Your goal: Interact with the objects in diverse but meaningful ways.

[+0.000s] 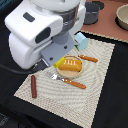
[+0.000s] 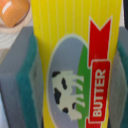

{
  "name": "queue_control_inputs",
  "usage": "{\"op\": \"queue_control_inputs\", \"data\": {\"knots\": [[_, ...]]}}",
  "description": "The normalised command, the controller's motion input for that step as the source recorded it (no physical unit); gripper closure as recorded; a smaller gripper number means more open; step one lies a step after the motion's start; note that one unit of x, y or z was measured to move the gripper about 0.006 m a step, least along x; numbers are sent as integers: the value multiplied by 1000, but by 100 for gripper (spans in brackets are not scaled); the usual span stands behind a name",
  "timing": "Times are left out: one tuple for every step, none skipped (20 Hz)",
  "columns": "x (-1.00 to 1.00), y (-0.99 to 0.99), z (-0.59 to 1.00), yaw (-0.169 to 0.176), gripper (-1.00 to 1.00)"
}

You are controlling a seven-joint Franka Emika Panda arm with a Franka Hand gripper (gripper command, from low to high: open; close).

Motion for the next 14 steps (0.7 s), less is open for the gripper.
{"op": "queue_control_inputs", "data": {"knots": [[-906, 486, -123, 42, 100], [-909, 477, -131, 43, 100], [-897, 486, -140, 43, 100], [-897, 474, -151, 43, 100], [-891, 474, -157, 44, 100], [-891, 480, -160, 44, 100], [-877, 474, -160, 44, 100], [-874, 463, -163, 44, 100], [-860, 463, -160, 44, 100], [-857, 463, -163, 44, 100], [-846, 466, -171, 44, 100], [-846, 463, -177, 44, 100], [-843, 463, -180, 44, 100], [-851, 460, -194, 44, 100]]}}
